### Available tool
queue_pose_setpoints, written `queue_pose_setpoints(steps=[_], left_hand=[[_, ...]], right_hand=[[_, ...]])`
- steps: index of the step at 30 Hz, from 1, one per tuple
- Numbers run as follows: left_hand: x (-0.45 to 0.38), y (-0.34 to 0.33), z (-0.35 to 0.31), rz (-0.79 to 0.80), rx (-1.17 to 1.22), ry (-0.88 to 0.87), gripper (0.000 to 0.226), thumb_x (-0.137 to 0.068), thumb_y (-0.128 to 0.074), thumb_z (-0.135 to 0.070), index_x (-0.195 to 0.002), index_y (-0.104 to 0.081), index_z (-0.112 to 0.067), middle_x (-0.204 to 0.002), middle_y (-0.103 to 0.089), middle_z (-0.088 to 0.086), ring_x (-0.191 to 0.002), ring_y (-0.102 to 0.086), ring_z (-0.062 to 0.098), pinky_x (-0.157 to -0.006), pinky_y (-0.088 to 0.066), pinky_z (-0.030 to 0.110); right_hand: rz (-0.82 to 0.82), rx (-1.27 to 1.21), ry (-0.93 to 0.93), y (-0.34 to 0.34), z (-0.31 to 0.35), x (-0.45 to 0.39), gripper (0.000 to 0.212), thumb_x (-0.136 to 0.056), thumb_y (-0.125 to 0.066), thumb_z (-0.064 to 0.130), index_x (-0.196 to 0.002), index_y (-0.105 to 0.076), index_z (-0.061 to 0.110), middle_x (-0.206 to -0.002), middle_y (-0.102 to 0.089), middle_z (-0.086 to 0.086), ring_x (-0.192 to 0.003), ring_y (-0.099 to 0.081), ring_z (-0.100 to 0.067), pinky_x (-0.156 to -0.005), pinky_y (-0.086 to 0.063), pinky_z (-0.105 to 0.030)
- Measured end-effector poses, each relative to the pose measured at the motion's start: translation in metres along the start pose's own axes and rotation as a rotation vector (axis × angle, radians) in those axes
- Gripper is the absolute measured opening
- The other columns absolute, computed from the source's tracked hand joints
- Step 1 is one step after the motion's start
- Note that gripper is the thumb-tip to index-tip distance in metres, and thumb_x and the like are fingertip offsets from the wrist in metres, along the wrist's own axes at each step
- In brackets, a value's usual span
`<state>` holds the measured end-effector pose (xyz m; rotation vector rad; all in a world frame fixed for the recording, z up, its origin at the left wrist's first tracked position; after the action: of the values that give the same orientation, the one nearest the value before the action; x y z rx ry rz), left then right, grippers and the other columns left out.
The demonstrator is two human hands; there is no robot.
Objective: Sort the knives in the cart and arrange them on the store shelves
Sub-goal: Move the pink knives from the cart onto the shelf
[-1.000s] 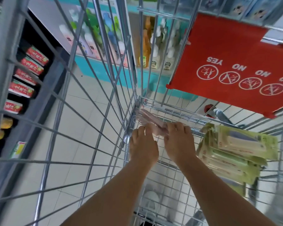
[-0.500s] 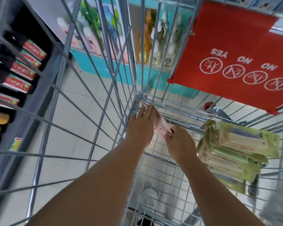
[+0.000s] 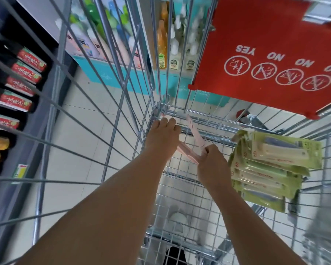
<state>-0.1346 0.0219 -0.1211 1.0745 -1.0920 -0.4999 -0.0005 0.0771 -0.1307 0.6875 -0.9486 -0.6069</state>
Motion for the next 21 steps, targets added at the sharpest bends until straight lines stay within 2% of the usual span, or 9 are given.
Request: queue_pose_setpoints(steps=[3,5,7,9,12,15,18,21], left_hand=[[0.007,-0.004,0.000,0.018,0.016,0.036,0.060,-0.086,-0.052,-0.007,-0.140,-0.027,-0.010,-0.142,-0.031,0.012,-0.133,-0.028,0.032,-0.111,-0.022,0.040],[0.014,-0.007,-0.001,-0.001,0.047,0.050,0.054,-0.088,-0.050,-0.007,-0.138,-0.028,-0.011,-0.140,-0.033,0.011,-0.131,-0.031,0.031,-0.109,-0.023,0.040],[0.024,-0.013,-0.003,-0.018,0.070,0.043,0.047,-0.089,-0.047,-0.008,-0.134,-0.032,-0.013,-0.135,-0.037,0.010,-0.125,-0.035,0.030,-0.106,-0.026,0.039],[0.036,-0.018,-0.006,-0.037,0.078,0.043,0.041,-0.091,-0.044,-0.009,-0.130,-0.035,-0.013,-0.131,-0.037,0.009,-0.122,-0.036,0.030,-0.103,-0.027,0.039],[0.046,-0.023,-0.007,-0.059,0.047,0.042,0.038,-0.091,-0.047,-0.010,-0.127,-0.036,-0.012,-0.128,-0.035,0.009,-0.120,-0.034,0.030,-0.104,-0.025,0.039],[0.054,-0.018,-0.008,-0.029,0.067,0.013,0.036,-0.091,-0.047,-0.009,-0.125,-0.037,-0.011,-0.123,-0.046,0.007,-0.116,-0.042,0.029,-0.106,-0.026,0.038],[0.069,-0.010,-0.009,0.036,0.160,0.055,0.035,-0.092,-0.045,-0.007,-0.126,-0.036,-0.011,-0.121,-0.050,0.007,-0.111,-0.053,0.028,-0.095,-0.041,0.038],[0.092,-0.002,-0.008,0.098,0.335,0.241,0.036,-0.093,-0.044,-0.005,-0.127,-0.037,-0.014,-0.121,-0.048,0.005,-0.111,-0.055,0.025,-0.084,-0.050,0.037]], right_hand=[[0.012,-0.037,0.000,0.003,-0.002,0.002,0.014,-0.100,-0.036,0.016,-0.106,-0.047,0.012,-0.089,-0.058,-0.002,-0.065,-0.053,-0.015,-0.048,-0.032,-0.025],[0.016,-0.058,-0.004,0.006,-0.001,0.003,0.015,-0.101,-0.034,0.017,-0.107,-0.047,0.012,-0.085,-0.055,-0.001,-0.061,-0.049,-0.011,-0.047,-0.031,-0.025],[-0.017,-0.039,0.017,0.007,0.000,0.006,0.018,-0.101,-0.034,0.018,-0.108,-0.048,0.010,-0.089,-0.058,-0.004,-0.069,-0.054,-0.018,-0.055,-0.041,-0.029],[-0.081,-0.010,0.060,0.006,0.001,0.010,0.021,-0.100,-0.034,0.016,-0.108,-0.051,0.007,-0.096,-0.061,-0.010,-0.082,-0.058,-0.026,-0.071,-0.049,-0.037],[-0.172,-0.072,0.088,0.004,0.000,0.017,0.021,-0.099,-0.036,0.013,-0.105,-0.054,0.004,-0.096,-0.061,-0.013,-0.086,-0.058,-0.030,-0.080,-0.048,-0.045],[-0.267,-0.129,0.108,0.009,0.001,0.024,0.019,-0.098,-0.038,0.007,-0.103,-0.055,0.000,-0.099,-0.059,-0.014,-0.093,-0.053,-0.030,-0.086,-0.044,-0.041],[-0.319,-0.205,0.057,0.017,0.001,0.031,0.018,-0.098,-0.040,0.007,-0.106,-0.054,0.000,-0.107,-0.054,-0.014,-0.094,-0.046,-0.023,-0.080,-0.037,-0.032],[-0.310,-0.264,0.039,0.024,0.001,0.040,0.014,-0.099,-0.038,0.014,-0.102,-0.050,0.007,-0.102,-0.054,-0.010,-0.081,-0.048,-0.020,-0.067,-0.039,-0.031]])
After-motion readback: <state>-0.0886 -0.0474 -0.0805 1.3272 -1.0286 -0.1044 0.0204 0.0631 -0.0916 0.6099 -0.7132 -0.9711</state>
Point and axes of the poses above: each hand's wrist, its own x-axis away from the middle knuckle, its own y-axis out of the back of the hand, z = x × y, the point moved 3 cm from there along -x, towards the middle knuckle
